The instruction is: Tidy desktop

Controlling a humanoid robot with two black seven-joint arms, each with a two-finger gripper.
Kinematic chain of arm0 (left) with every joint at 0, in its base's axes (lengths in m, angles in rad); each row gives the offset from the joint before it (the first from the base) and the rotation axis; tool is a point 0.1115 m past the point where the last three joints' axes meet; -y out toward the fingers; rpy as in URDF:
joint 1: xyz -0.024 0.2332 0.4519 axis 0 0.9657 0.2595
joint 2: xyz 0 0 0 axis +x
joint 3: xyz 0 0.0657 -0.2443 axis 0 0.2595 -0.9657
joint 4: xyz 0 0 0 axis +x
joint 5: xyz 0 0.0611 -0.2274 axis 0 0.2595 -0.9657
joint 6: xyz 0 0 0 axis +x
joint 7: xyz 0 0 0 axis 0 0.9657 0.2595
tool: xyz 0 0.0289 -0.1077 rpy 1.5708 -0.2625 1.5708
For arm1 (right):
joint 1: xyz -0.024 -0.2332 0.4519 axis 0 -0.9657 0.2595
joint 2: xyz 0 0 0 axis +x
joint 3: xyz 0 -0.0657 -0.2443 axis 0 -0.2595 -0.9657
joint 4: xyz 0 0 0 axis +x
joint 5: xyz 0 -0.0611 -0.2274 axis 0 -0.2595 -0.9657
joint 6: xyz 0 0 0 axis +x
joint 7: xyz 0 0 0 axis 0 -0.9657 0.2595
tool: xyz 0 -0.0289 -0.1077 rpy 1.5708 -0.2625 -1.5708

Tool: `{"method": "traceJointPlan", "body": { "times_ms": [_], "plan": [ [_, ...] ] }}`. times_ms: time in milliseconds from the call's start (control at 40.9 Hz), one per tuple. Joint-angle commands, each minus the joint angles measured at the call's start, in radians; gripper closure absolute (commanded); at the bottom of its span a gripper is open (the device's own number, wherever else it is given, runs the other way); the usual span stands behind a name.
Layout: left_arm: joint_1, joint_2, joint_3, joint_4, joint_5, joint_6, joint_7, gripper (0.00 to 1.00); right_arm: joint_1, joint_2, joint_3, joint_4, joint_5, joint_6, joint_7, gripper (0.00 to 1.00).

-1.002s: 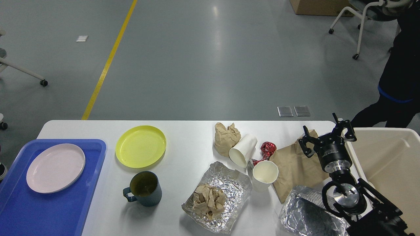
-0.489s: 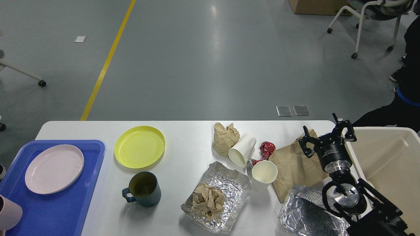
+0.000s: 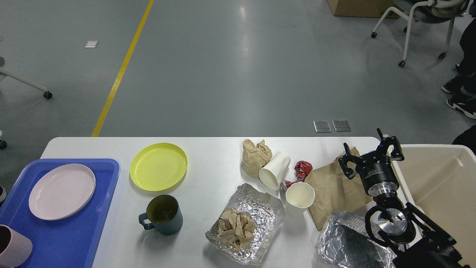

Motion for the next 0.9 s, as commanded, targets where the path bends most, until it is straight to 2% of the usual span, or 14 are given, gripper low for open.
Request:
{"method": "traceJointPlan", "body": {
  "times_ms": [0,147,293,415,537,562,611,782,880],
  "plan": [
    [0.009,0.002,0.000,0.000,-0.002,0.015,-0.003,0.86,0.000,0.000,0.000,0.000,0.000,0.000,0.000,0.00],
    [0.011,0.002,0.002,0.001,-0.004,0.030,-0.003,0.73,0.000,0.000,0.000,0.000,0.000,0.000,0.000,0.00],
    [0.020,0.000,0.003,0.000,-0.005,0.120,0.001,0.40,0.000,0.000,0.000,0.000,0.000,0.000,0.000,0.00],
    [0.026,0.005,0.006,0.000,-0.005,0.167,0.003,0.28,0.000,0.000,0.000,0.000,0.000,0.000,0.000,0.00],
    [0.024,0.012,0.008,-0.003,-0.005,0.153,0.000,0.19,0.000,0.000,0.000,0.000,0.000,0.000,0.000,0.00],
    [0.023,0.012,0.011,-0.003,-0.004,0.153,-0.002,0.13,0.000,0.000,0.000,0.000,0.000,0.000,0.000,0.00],
    [0.020,0.012,0.014,-0.003,-0.005,0.148,-0.006,0.08,0.000,0.000,0.000,0.000,0.000,0.000,0.000,0.00],
    [0.000,0.017,0.029,-0.037,-0.005,0.101,0.000,0.05,0.000,0.000,0.000,0.000,0.000,0.000,0.000,0.00],
    [-0.078,0.044,0.081,-0.101,-0.005,0.068,0.001,0.05,0.000,0.000,0.001,0.000,0.000,0.000,0.000,0.00]
  ]
}}
